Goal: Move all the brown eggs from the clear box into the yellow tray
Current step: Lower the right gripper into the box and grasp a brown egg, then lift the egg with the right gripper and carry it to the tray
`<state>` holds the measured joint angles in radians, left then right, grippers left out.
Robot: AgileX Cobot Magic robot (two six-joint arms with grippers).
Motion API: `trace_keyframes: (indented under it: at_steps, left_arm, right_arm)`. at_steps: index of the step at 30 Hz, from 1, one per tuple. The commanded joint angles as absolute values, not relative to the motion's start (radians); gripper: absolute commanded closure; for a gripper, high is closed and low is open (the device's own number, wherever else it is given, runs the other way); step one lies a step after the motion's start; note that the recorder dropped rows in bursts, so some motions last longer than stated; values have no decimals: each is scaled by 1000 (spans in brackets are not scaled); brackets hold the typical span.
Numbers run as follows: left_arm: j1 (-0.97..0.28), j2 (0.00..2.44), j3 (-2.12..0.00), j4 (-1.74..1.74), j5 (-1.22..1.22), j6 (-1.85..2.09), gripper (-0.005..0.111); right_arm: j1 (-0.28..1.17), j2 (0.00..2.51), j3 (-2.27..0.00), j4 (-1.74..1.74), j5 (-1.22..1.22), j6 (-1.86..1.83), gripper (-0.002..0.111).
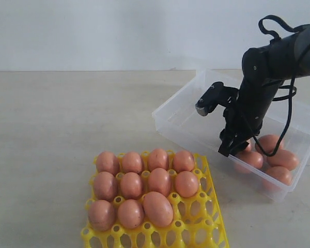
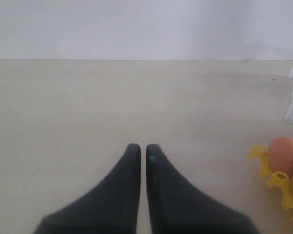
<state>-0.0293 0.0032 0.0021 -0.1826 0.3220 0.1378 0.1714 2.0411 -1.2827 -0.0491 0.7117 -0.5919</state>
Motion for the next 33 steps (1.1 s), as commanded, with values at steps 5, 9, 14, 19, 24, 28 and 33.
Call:
trace_keyframes:
  at_steps: [5,9,14,19,24,28,33]
  left_arm:
    - [-34,0,0,-190,311,131,103]
    - [-34,0,0,-190,311,131,103]
    - [-34,0,0,-190,311,131,103]
    - [-34,0,0,-190,311,131,103]
    - [-34,0,0,-190,311,131,103]
    - [-34,0,0,-190,311,131,103]
    - [-34,0,0,-190,311,131,103]
  right_arm:
    - [169,1987,-1279,-27,608,-405,108]
    - [169,1875,-1279,59,405,-194,108]
    - [169,1802,-1279,108,-34,-10,108]
    - [169,1775,-1279,124,-554,106,108]
    - [181,1674,-1270,20,-511,211,108]
    - [249,1550,-1112,-164,-603,191,108]
    - [359,1386,-709,-89,-838,252,108]
